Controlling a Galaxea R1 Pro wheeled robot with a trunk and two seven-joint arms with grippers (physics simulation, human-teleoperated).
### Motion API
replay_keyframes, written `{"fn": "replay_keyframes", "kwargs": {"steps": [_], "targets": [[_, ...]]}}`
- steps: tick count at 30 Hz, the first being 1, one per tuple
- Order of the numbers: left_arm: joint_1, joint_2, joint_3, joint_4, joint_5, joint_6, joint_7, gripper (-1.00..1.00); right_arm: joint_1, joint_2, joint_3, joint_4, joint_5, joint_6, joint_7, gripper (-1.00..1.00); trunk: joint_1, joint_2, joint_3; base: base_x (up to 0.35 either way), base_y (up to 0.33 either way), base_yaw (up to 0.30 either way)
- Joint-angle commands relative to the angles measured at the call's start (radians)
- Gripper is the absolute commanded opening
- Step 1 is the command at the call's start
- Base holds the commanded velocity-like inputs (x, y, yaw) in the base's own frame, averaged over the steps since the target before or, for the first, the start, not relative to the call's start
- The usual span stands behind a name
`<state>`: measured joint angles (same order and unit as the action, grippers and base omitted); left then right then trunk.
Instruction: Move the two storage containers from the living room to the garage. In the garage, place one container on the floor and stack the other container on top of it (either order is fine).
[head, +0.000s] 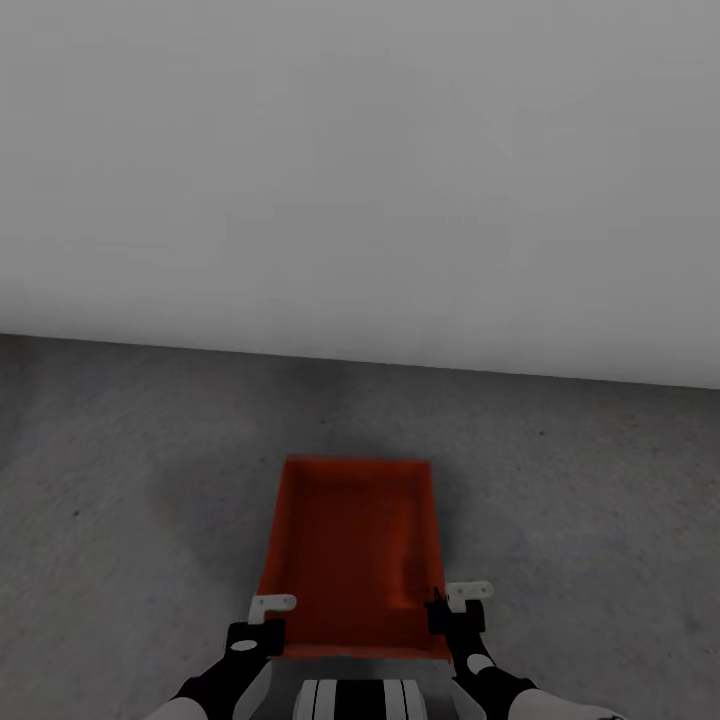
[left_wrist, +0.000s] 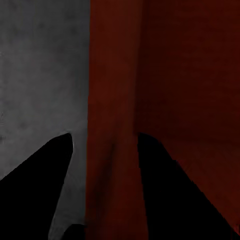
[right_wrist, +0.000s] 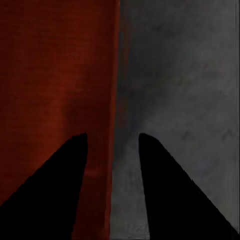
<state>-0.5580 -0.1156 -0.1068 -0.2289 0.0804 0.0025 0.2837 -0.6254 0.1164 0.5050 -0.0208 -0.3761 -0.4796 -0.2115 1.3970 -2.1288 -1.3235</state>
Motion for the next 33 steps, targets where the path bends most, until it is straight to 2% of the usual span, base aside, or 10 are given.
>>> {"fn": "replay_keyframes", "kwargs": {"steps": [1, 33], "targets": [[0.000, 0.001, -0.008, 0.000, 0.008, 0.002, 0.006, 1.00, 0.000, 0.000, 0.007, 0.001, -0.006, -0.002, -0.005, 1.00, 0.000, 0.000, 0.000, 0.000, 0.000, 0.000], [0.000, 0.001, -0.012, -0.009, 0.007, 0.001, 0.006, 1.00, 0.000, 0.000, 0.007, 0.001, 0.003, -0.004, -0.003, 1.00, 0.000, 0.000, 0.000, 0.000, 0.000, 0.000]]}}
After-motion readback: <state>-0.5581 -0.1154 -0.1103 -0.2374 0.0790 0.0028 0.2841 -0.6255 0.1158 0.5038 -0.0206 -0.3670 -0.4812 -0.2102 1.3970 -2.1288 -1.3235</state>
